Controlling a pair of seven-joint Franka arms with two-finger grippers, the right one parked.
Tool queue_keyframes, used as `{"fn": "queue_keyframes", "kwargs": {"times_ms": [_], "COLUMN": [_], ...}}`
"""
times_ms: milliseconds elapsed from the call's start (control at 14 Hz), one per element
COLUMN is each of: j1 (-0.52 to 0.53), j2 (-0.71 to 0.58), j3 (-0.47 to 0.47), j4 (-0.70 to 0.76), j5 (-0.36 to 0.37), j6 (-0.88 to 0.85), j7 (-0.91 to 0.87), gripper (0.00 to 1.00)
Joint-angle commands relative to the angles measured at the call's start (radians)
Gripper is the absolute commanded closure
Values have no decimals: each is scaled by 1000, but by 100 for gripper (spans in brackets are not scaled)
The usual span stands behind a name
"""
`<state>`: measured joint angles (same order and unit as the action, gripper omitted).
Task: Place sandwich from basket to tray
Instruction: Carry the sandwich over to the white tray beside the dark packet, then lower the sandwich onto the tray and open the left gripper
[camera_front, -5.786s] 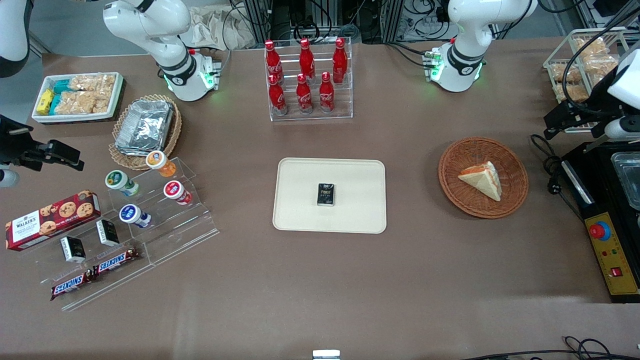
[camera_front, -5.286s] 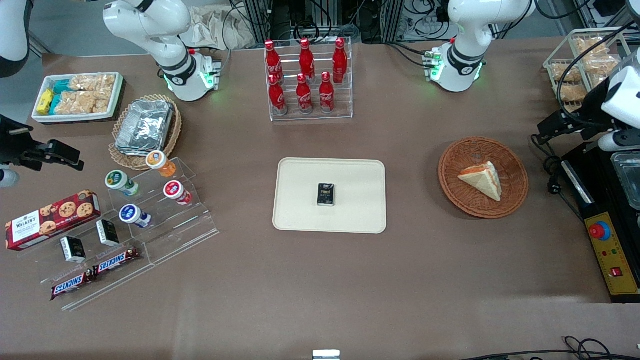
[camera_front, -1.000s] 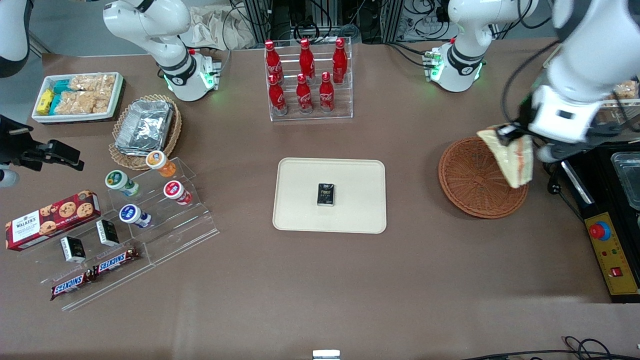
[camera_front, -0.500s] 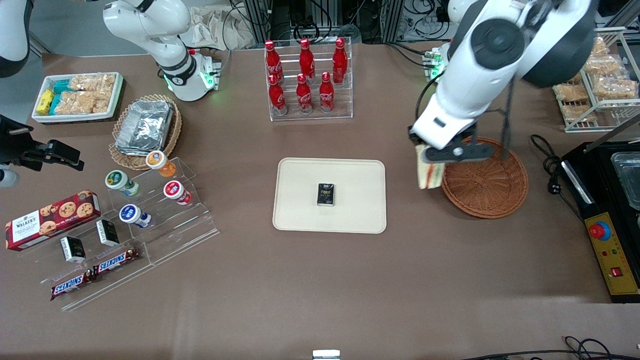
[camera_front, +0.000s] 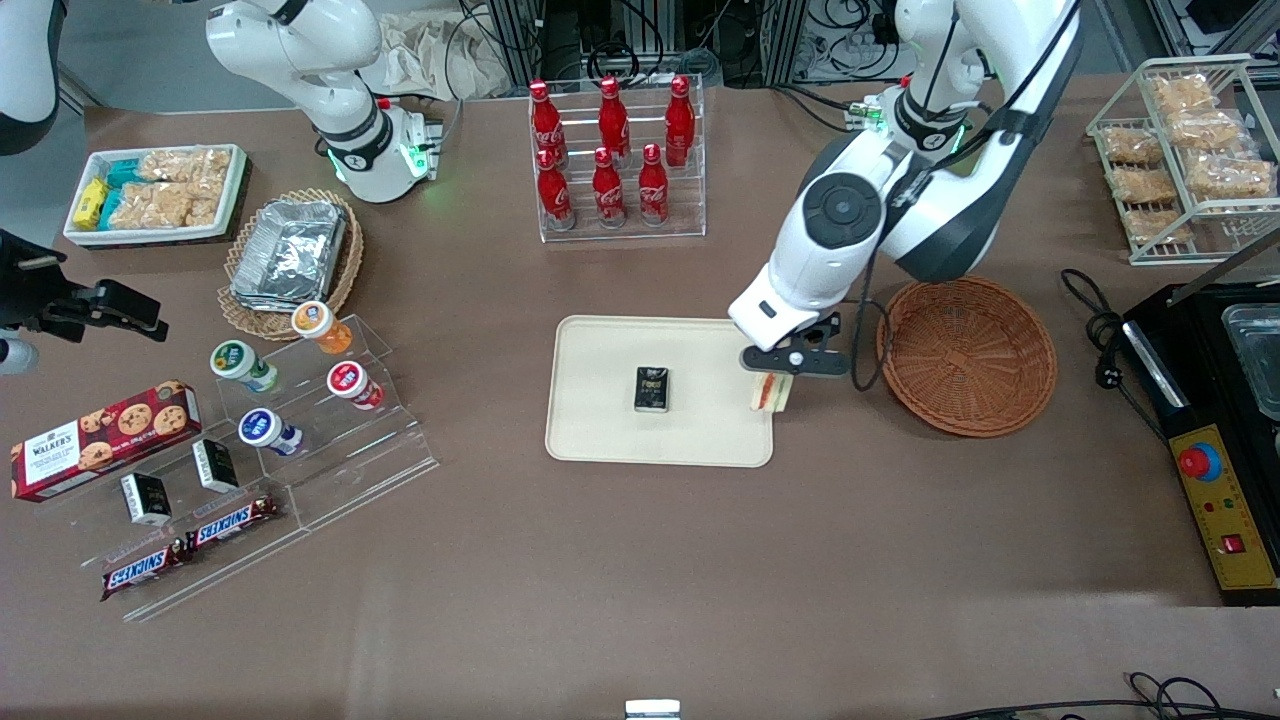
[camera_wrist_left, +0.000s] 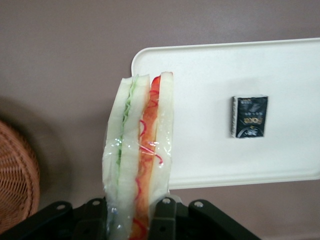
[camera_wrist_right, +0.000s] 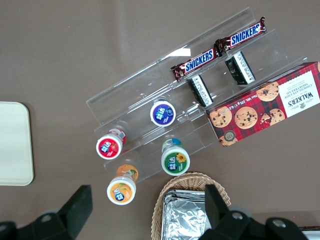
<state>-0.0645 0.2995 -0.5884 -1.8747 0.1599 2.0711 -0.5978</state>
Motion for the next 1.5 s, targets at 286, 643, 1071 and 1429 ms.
{"fn": "queue_keyframes", "kwargs": {"times_ms": [286,643,1071,1429], "j1": [-49,-63,-70,-80], "j2": [213,277,317,323], "j3": [4,5,5,5], "j4": [23,46,62,68], "j5": [236,312,354,356], "j6": [116,127,133,133], "j7": [-180,-240,-274,-278], "gripper": [100,100,100,0]}}
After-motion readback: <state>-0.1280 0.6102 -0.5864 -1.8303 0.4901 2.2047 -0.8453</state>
